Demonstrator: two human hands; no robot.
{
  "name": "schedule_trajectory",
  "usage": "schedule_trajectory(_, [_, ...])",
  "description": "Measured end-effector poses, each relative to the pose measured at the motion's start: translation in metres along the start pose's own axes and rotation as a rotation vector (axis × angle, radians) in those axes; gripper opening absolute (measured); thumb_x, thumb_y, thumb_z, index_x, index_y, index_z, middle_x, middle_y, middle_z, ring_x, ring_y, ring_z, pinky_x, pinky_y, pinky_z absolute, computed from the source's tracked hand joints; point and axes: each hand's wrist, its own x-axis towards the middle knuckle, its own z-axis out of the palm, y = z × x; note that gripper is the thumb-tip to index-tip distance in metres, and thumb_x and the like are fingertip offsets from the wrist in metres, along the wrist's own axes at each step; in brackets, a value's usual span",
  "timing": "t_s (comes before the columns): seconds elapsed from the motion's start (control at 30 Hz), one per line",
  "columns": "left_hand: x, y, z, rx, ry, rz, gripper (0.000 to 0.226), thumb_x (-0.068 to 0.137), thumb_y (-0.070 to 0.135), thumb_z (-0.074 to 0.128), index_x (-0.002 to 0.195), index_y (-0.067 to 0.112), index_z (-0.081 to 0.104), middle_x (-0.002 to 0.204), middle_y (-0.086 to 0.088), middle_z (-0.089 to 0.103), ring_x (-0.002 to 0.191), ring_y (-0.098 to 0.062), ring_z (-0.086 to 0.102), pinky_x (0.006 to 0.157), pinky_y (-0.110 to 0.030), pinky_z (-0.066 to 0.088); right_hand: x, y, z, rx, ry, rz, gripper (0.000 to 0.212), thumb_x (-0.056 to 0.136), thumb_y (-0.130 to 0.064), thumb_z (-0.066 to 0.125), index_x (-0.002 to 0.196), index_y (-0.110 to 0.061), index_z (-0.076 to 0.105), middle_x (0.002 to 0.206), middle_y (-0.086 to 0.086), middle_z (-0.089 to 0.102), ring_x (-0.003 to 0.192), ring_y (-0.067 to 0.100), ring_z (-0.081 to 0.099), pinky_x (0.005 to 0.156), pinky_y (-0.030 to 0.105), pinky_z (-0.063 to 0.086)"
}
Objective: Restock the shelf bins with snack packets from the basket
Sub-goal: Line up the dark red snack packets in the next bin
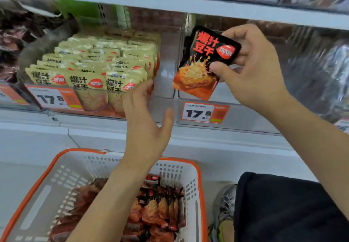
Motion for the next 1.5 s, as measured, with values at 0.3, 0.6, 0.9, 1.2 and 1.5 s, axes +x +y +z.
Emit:
schedule_trajectory(0.3, [0.032,0.001,0.034,0.286,-0.201,0.142,0.076,0.095,0.053,0.050,0.152,0.007,0.029,0.141,-0.007,0.051,0.121,-0.022,0.051,0.098,-0.026,0.025,0.031,0.059,-0.004,-0.329,-0.028,0.167,0.035,0.085,-0.006,0.073,0.114,-0.014,0.054,0.101,-0.006,0.061,0.086,0.015,0.057,0.073,0.024,0.045])
schedule_trajectory(0.6, [0.030,-0.010,0.030,0.391,-0.240,0.198,0.076,0.097,0.052,0.049,0.155,0.009,0.026,0.112,-0.001,0.063,0.095,-0.022,0.057,0.086,-0.028,0.030,0.093,0.108,0.037,-0.465,-0.147,0.274,0.040,0.076,-0.011,0.084,0.109,-0.015,0.062,0.120,0.010,0.063,0.117,0.027,0.055,0.085,0.026,0.042])
schedule_trajectory(0.9, [0.028,-0.009,0.033,0.380,-0.256,0.164,0.073,0.098,0.048,0.044,0.155,0.007,0.025,0.126,-0.002,0.058,0.108,-0.020,0.054,0.097,-0.031,0.030,0.112,0.120,0.059,-0.713,-0.100,0.152,0.052,0.080,-0.020,0.079,0.126,-0.012,0.056,0.129,0.015,0.052,0.107,0.035,0.061,0.092,0.040,0.053])
schedule_trajectory(1.2, [0.027,-0.011,0.033,0.365,-0.234,0.191,0.074,0.098,0.049,0.043,0.156,0.006,0.024,0.129,-0.002,0.058,0.113,-0.019,0.053,0.103,-0.030,0.028,0.106,0.119,0.063,-0.691,-0.097,0.199,0.066,0.077,-0.029,0.084,0.131,-0.016,0.048,0.135,0.012,0.041,0.115,0.033,0.056,0.098,0.040,0.050])
schedule_trajectory(1.5, [0.032,-0.017,0.026,0.304,-0.283,0.236,0.074,0.097,0.048,0.045,0.158,0.012,0.020,0.129,0.001,0.057,0.121,-0.013,0.047,0.107,-0.022,0.023,0.102,0.115,0.056,-0.593,-0.106,0.241,0.075,0.073,-0.029,0.088,0.133,-0.015,0.045,0.135,0.013,0.038,0.120,0.030,0.049,0.102,0.035,0.044])
